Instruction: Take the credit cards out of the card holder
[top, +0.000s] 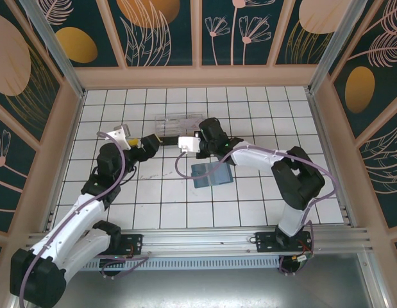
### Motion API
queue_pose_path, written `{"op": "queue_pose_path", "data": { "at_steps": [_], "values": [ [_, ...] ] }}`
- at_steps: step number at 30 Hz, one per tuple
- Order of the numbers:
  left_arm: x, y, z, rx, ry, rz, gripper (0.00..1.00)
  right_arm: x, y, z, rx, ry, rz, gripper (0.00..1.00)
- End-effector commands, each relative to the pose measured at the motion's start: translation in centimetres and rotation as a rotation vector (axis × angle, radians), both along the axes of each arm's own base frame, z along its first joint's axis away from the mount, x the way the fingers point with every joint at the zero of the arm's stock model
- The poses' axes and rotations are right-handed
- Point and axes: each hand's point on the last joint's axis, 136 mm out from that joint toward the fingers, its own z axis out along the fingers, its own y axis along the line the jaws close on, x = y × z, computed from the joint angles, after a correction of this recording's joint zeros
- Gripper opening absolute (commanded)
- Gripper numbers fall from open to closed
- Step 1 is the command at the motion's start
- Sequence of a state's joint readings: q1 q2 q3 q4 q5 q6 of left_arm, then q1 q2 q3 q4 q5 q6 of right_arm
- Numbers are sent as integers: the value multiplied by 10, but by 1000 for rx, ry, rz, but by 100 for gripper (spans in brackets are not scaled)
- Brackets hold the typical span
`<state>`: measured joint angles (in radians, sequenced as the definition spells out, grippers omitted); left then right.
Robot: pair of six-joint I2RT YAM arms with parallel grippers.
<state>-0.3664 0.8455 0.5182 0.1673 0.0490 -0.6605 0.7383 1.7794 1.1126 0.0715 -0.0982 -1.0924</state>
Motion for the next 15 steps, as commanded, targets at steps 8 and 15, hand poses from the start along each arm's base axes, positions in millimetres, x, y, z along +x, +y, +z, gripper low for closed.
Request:
{"op": "queue_pose_path", "data": {
  "at_steps": [8, 15],
  "values": [
    [-6, -1, -9, -12, 29, -15, 99, 20, 8, -6, -10, -35, 3, 0],
    [-4, -3, -13, 0, 40, -20, 99, 26, 9, -11, -15, -40, 1, 0]
  ]
}}
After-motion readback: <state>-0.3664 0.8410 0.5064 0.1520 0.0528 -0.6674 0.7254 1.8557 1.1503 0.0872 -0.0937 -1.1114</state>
